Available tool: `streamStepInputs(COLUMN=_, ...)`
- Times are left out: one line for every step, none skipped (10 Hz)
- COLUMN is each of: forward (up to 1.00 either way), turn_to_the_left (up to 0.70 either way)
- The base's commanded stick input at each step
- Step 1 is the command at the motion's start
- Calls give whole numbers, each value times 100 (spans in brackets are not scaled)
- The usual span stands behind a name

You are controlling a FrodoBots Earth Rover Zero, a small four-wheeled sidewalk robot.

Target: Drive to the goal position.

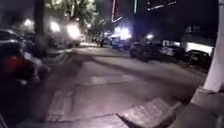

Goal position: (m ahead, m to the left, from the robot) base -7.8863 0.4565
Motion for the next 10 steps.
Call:
streamStepInputs(forward=45, turn_to_the_left=-27)
streamStepInputs(forward=45, turn_to_the_left=-26)
streamStepInputs(forward=45, turn_to_the_left=-22)
streamStepInputs(forward=45, turn_to_the_left=-4)
streamStepInputs(forward=45, turn_to_the_left=0)
streamStepInputs(forward=45, turn_to_the_left=0)
streamStepInputs(forward=45, turn_to_the_left=0)
streamStepInputs(forward=45, turn_to_the_left=0)
streamStepInputs(forward=45, turn_to_the_left=0)
streamStepInputs(forward=45, turn_to_the_left=0)
